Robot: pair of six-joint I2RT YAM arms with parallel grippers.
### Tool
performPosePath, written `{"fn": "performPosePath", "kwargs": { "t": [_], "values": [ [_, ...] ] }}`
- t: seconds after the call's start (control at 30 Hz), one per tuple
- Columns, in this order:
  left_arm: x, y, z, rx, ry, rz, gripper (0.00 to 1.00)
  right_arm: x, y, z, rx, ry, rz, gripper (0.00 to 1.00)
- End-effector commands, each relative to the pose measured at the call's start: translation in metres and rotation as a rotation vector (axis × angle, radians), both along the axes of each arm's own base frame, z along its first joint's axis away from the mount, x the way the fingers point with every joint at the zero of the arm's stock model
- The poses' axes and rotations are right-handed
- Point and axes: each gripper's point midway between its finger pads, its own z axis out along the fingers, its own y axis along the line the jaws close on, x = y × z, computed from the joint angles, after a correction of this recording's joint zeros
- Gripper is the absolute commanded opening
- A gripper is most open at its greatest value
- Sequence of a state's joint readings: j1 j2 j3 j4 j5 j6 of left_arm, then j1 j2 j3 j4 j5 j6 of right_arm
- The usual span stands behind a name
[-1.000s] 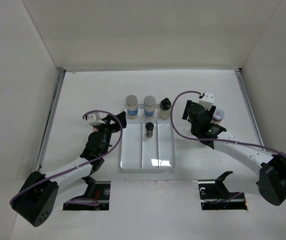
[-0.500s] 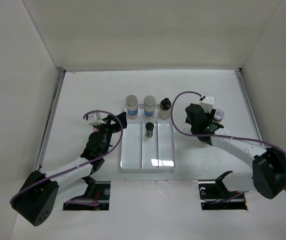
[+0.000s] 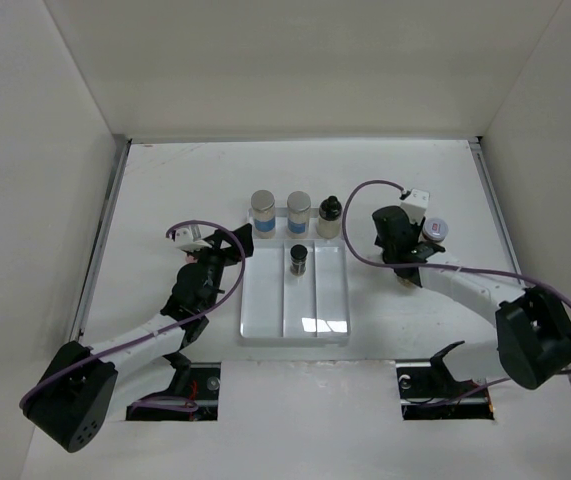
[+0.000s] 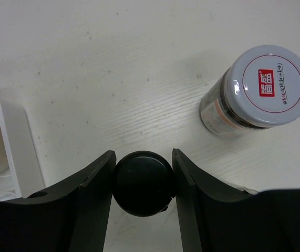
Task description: Organize the condiment bottles
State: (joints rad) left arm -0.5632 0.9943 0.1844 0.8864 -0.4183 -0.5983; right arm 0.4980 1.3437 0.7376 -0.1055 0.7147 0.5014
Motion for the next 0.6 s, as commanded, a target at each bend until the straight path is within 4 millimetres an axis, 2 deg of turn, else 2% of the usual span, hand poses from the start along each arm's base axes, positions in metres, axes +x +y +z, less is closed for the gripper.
{"fn": "performPosePath", "kwargs": {
  "t": [0.0, 0.1, 0.2, 0.4, 0.57],
  "values": [
    [0.003, 0.003, 0.02, -0.033, -0.058, 0.013, 0.87, 0.01, 0.007, 0.025, 0.052, -0.09, 0.009, 0.36],
    [0.001, 0.001, 0.022, -0.038, -0.063, 0.005, 0.87, 0.004, 0.016, 0.055, 0.053, -0.157, 0.051, 0.35],
    [0.002, 0.001, 0.021, -0.035, -0.061, 0.008, 0.87, -0.015, 0.038, 0.078, 0.065, -0.193, 0.145, 0.36],
    [0.003, -0.001, 0.02, -0.028, -0.058, 0.006, 0.87, -0.076, 0.109, 0.087, 0.146, -0.131, 0.451, 0.37],
    [0.003, -0.002, 0.019, -0.026, -0.055, 0.004, 0.87, -0.108, 0.182, 0.093, 0.224, -0.132, 0.665, 0.36]
  ]
}}
